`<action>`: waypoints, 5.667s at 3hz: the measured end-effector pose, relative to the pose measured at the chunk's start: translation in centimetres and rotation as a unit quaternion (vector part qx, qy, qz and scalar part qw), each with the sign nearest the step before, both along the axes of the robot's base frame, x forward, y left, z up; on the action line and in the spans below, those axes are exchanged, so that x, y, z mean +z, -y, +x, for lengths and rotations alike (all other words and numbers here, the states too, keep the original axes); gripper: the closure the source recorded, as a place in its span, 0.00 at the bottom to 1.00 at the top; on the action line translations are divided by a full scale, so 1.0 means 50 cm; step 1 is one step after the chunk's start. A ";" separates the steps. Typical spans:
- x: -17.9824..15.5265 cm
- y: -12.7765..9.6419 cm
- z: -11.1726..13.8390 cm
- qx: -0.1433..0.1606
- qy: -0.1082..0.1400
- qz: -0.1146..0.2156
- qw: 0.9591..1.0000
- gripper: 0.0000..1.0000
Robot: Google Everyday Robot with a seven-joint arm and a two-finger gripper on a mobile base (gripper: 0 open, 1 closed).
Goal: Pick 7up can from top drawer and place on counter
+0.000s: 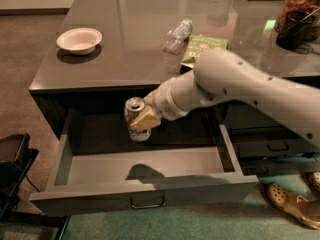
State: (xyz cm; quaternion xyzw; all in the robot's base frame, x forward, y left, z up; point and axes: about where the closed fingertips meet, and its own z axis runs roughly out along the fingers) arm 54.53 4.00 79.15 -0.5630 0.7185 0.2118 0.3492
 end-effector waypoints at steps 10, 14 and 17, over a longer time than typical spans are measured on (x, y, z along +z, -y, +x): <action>0.221 0.031 0.319 -0.171 0.045 -0.014 0.984 1.00; 0.203 0.050 0.319 -0.193 0.033 0.002 0.981 0.35; 0.203 0.050 0.319 -0.193 0.033 0.001 0.981 0.00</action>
Offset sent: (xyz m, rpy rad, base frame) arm 0.0430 0.0525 0.2450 -0.0920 -0.2528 0.0555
